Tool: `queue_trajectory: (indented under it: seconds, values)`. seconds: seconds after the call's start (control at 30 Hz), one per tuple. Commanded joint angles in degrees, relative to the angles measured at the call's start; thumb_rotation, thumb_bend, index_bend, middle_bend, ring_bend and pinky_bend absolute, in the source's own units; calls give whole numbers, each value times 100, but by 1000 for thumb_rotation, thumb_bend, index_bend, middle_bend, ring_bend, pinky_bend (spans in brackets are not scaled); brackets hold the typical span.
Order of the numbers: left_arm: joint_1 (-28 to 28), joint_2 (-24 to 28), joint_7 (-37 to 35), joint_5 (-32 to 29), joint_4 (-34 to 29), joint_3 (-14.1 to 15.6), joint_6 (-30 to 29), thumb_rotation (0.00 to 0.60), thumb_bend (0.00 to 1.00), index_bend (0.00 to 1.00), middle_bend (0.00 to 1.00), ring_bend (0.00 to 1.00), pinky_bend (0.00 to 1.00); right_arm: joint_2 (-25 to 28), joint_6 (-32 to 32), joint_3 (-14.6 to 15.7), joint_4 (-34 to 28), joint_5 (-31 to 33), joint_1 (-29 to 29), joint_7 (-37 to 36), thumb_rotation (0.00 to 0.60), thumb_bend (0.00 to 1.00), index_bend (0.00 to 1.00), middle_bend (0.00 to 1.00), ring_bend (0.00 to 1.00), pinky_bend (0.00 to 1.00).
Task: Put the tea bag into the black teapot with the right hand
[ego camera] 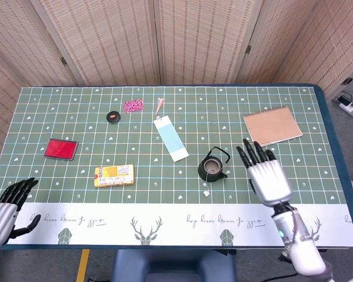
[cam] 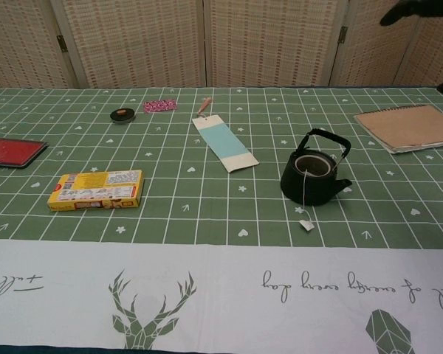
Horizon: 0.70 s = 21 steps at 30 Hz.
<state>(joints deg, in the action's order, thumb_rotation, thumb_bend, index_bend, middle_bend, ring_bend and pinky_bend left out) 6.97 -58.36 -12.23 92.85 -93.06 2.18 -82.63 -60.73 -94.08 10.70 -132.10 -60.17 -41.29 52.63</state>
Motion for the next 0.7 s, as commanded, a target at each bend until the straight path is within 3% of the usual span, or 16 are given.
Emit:
queue_trajectory:
  seconds: [0.03,0.1,0.23,0.37,0.5,0.7]
  values:
    - [-9,-47,266,56,-55,30,-20,600,358,0,0,0,64,-547,-1459,983,1554,-1864,1991,-992,600,444,0,0,8,48]
    - [-23,-52,291,95,-78,47,-52,600,358,0,0,0,64,-679,-1468,924,2057,-1927,2245,-1496,600,445,0,0,0,2]
    - [-56,-13,242,127,-134,93,-84,600,357,0,0,0,64,-835,-1258,788,3027,-1996,2641,-2673,600,444,0,0,0,0]
    - [-91,-47,343,50,-140,54,-140,600,357,0,0,0,64,-873,-1013,625,3582,-2116,2817,-3448,600,445,0,0,0,0]
    - [-120,-60,405,-8,-172,38,-164,600,358,0,0,0,64,-905,-738,501,3914,-2245,2922,-3888,600,445,0,0,0,0]
    - [-140,-60,451,0,-191,43,-188,600,358,0,0,0,64,-798,-633,351,3893,-2533,3103,-4077,600,445,0,0,0,0]
